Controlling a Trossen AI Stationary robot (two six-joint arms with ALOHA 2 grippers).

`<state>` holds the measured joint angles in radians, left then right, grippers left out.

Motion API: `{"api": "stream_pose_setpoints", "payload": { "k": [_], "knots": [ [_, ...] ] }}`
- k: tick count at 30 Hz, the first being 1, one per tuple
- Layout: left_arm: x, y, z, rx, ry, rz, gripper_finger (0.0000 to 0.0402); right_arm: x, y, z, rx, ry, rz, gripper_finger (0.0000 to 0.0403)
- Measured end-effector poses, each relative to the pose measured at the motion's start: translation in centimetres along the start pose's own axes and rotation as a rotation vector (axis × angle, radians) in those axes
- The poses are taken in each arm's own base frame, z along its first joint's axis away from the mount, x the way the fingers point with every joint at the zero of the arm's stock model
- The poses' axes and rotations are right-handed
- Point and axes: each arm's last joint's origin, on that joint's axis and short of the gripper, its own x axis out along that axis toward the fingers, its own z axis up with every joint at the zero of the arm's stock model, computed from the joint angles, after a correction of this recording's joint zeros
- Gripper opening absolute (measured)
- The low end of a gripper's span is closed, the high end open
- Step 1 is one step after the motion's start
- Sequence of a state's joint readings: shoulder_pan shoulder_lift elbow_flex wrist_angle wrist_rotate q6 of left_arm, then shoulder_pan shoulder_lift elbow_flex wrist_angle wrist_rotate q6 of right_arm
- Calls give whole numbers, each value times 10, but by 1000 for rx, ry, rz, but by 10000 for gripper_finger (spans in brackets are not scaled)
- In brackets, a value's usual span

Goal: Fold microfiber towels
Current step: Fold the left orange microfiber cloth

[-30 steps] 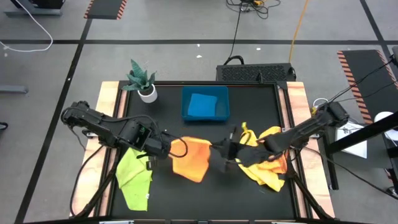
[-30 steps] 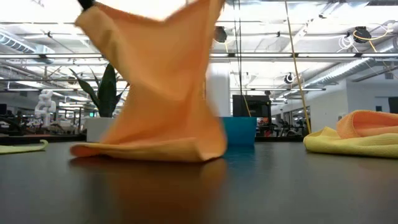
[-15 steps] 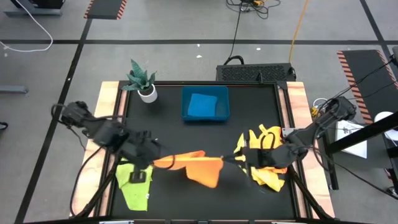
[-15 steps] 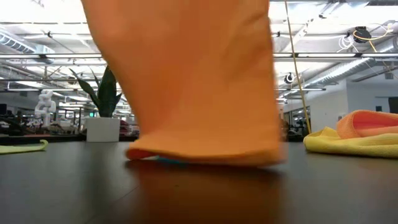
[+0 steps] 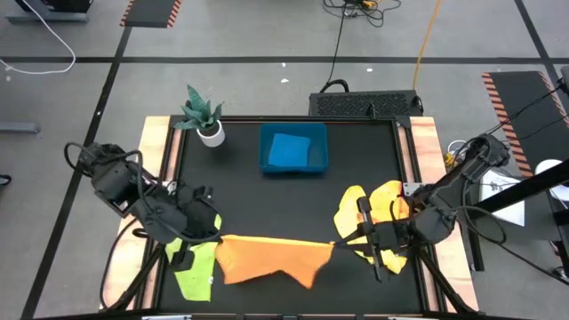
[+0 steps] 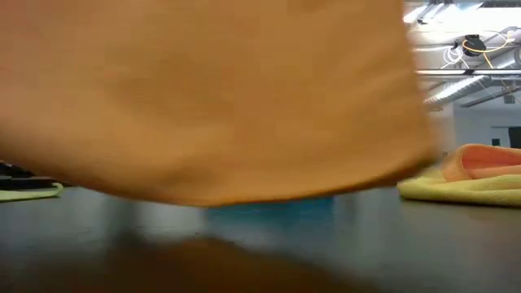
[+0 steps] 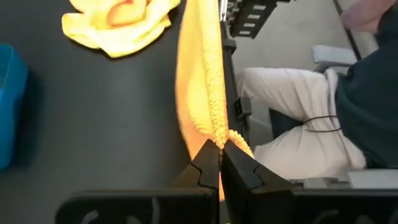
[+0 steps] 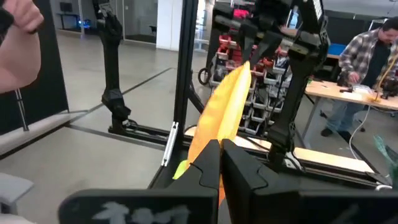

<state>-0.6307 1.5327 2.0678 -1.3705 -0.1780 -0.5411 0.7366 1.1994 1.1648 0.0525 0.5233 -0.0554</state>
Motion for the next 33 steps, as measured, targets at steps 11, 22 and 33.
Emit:
{"api": "stream_pose_setpoints", "payload": {
  "k": [11,22,33],
  "knots": [
    [37,-5,1,-44,165,-2,4,0,4,-5,50,40,18,0],
    [51,-14,2,-46,204,-66,4,-3,10,1,60,-15,107,0],
    [45,40,8,-84,226,270,9,-3,-20,-17,-8,161,-361,0]
  ]
}}
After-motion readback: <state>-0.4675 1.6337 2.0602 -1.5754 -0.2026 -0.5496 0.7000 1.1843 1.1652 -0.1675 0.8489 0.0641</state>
